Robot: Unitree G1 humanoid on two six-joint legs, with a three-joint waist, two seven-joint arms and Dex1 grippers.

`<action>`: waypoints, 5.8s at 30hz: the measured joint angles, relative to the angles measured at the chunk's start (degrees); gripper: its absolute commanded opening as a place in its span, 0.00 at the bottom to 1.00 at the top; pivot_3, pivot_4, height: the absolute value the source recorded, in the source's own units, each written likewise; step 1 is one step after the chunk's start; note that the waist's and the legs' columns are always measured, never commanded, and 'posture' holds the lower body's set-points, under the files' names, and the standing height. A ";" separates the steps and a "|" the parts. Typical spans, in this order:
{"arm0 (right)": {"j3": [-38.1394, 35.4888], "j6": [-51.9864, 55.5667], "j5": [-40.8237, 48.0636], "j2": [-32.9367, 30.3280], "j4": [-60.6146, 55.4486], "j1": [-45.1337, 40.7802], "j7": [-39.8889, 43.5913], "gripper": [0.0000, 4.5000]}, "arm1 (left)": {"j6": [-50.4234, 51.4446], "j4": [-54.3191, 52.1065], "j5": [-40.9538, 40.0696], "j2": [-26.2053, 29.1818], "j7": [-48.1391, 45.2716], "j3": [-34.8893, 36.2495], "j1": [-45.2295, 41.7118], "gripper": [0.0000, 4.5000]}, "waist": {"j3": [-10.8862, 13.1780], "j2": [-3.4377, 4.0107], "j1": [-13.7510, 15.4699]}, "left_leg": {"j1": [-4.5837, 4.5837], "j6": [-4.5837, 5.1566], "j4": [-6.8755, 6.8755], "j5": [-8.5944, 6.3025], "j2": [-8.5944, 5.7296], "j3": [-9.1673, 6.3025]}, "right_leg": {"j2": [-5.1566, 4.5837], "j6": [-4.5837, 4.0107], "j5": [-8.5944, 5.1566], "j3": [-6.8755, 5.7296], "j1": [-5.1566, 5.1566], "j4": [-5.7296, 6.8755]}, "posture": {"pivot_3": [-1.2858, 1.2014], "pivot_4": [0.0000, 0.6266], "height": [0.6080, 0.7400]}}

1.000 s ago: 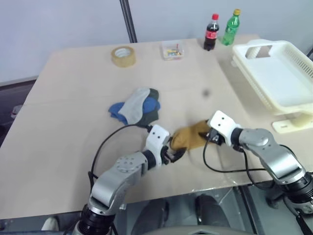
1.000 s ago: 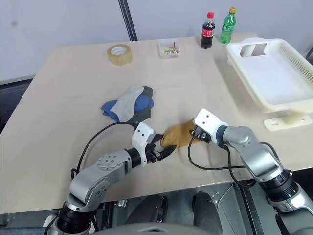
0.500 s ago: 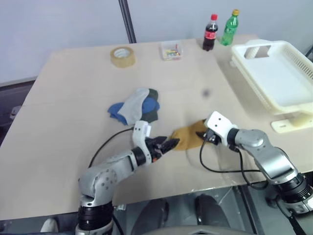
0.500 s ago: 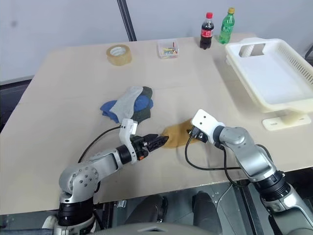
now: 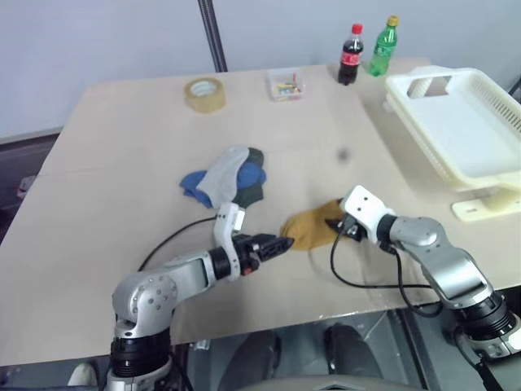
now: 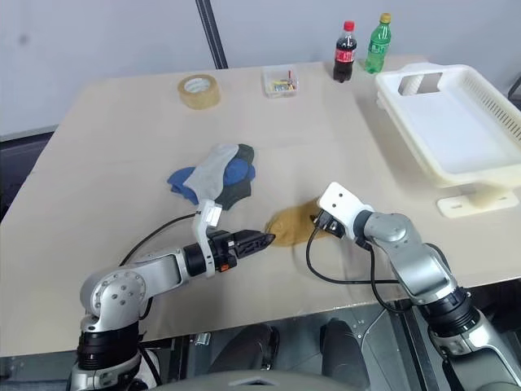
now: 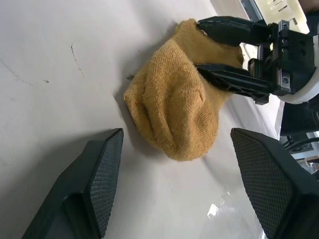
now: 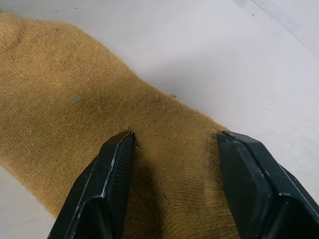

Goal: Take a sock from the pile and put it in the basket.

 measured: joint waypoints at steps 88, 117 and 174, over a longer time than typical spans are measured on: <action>-14.39 19.59 17.64 3.24 -6.34 4.69 -6.48 0.99 | -17.64 46.40 -3.79 -22.12 -16.84 0.19 -22.49 0.85 | 0.15 -0.24 1.31 | 0.47 0.07 -0.15 -0.05 -0.04 -0.33 | -0.03 0.05 0.01 -0.29 0.74 -0.54 | 0.52 0.24 1.00; -21.16 30.10 26.47 6.18 0.12 -0.35 -3.60 0.01 | -61.34 13.13 34.94 5.80 -22.56 -20.11 -10.69 0.85 | 0.22 -0.20 1.19 | 0.42 0.09 -0.26 -0.06 0.01 -0.30 | -0.03 0.04 0.02 -0.28 0.68 -0.60 | 0.52 0.24 1.00; -26.51 -15.78 11.56 -16.49 57.58 -40.55 27.20 1.00 | -53.31 5.84 24.81 0.61 -22.62 -18.74 -13.24 0.85 | 0.52 0.06 -0.23 | -0.40 0.16 -0.05 -0.09 0.05 0.13 | -0.01 0.04 0.03 0.01 -0.26 -0.31 | 0.52 0.24 1.00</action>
